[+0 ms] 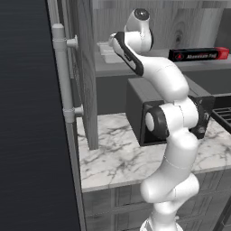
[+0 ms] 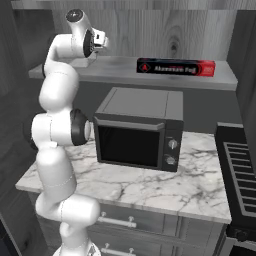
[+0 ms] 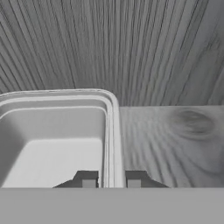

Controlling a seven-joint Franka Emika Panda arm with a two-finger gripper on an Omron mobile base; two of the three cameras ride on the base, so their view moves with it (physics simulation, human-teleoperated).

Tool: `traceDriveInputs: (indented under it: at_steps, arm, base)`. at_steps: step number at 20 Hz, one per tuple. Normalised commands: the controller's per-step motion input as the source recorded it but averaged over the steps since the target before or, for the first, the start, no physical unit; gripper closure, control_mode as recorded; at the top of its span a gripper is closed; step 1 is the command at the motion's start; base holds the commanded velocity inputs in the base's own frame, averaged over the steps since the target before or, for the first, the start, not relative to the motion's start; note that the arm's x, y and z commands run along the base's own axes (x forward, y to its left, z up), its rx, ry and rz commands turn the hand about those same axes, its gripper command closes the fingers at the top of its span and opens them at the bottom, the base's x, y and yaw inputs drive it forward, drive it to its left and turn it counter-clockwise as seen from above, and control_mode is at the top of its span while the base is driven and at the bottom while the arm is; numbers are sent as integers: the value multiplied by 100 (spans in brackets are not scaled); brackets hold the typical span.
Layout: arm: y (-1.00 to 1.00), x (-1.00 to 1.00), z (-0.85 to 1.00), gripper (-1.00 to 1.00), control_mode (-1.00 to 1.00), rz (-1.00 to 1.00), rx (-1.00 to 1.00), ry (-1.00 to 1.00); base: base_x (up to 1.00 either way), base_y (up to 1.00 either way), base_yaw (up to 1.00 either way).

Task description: Retrieve the tupperware and aluminum foil from the cabinet and place them on the dining counter near the plate with cucumber and kebab skewer to prepare for storing leftovers.

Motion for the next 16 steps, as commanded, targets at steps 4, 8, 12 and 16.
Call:
traceDriveInputs:
  at_steps: [4, 8, 12, 16]
  arm:
    - [-7, -49, -42, 100, -100, -13, -6, -24]
    - [-20, -47, -66, 100, -100, -11, -7, -51]
    - [-51, -56, -24, 100, -100, -5, 0, -52]
    - [-65, -95, 69, 100, -100, -3, 3, -3]
  base:
    - [0, 0, 0]
    - [0, 0, 0]
    - [0, 0, 0]
    - [0, 0, 0]
